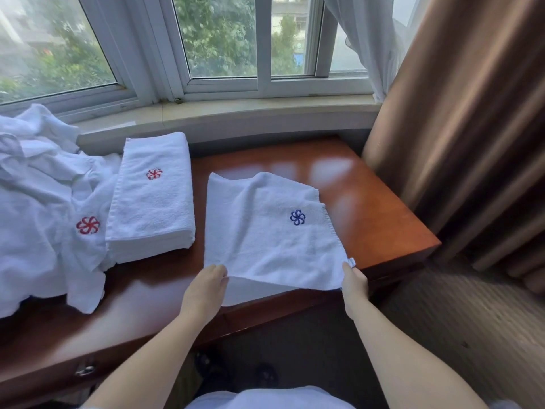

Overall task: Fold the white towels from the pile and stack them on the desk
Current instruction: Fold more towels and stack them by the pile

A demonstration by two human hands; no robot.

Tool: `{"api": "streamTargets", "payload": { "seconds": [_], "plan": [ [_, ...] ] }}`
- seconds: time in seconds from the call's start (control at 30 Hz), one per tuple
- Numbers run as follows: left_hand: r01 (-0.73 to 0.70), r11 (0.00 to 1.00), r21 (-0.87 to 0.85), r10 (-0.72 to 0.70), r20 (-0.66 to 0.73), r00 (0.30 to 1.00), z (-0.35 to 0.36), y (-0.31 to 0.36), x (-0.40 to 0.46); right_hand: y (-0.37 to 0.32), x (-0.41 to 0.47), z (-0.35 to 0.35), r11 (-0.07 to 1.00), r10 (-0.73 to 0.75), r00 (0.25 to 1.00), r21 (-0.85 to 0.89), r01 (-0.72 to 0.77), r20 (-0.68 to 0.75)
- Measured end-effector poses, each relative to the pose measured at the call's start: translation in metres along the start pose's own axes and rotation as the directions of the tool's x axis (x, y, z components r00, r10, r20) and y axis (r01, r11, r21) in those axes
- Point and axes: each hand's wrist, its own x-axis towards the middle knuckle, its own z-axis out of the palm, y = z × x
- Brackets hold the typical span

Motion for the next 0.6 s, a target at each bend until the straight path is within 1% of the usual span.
{"api": "streamTargets", "payload": {
  "seconds": [0.07,0.13,0.2,0.27,0.37,0.4,0.43,0.5,0.53,0.6],
  "plan": [
    [0.066,0.993,-0.095,-0.075,-0.100,0.992,-0.002,0.000,-0.001,0.003,0.000,0.000,0.999,-0.020,1.000,-0.031,0.021,0.022],
    [0.134,0.974,-0.182,-0.159,-0.136,0.978,-0.002,0.000,-0.003,0.005,-0.001,0.001,0.987,-0.095,0.995,-0.131,0.094,-0.006],
    [0.173,0.960,-0.219,-0.207,-0.147,0.967,-0.001,-0.002,-0.006,0.006,-0.004,0.003,0.954,-0.177,0.983,-0.254,0.158,-0.054],
    [0.185,0.963,-0.196,-0.207,-0.098,0.973,0.002,-0.008,-0.009,0.007,-0.006,0.002,0.913,-0.227,0.971,-0.364,0.183,-0.081],
    [0.219,0.965,-0.147,-0.210,0.070,0.975,0.006,-0.027,-0.015,0.008,-0.006,-0.002,0.868,-0.227,0.968,-0.474,0.150,-0.111],
    [0.240,0.958,-0.157,-0.226,0.099,0.969,0.006,-0.034,-0.017,0.008,-0.006,-0.003,0.859,-0.221,0.968,-0.494,0.135,-0.119],
    [0.254,0.951,-0.177,-0.239,0.099,0.966,0.007,-0.039,-0.019,0.008,-0.006,-0.004,0.848,-0.218,0.968,-0.516,0.123,-0.127],
    [0.303,0.924,-0.233,-0.293,0.076,0.953,0.006,-0.043,-0.020,0.009,-0.008,-0.004,0.838,-0.209,0.967,-0.535,0.101,-0.145],
    [0.332,0.906,-0.261,-0.320,0.090,0.943,0.005,-0.042,-0.018,0.011,-0.008,-0.004,0.846,-0.201,0.968,-0.525,0.093,-0.153],
    [0.387,0.849,-0.360,-0.350,0.167,0.922,0.002,-0.039,-0.009,0.016,-0.010,-0.003,0.883,-0.165,0.973,-0.464,0.073,-0.162]
  ]
}}
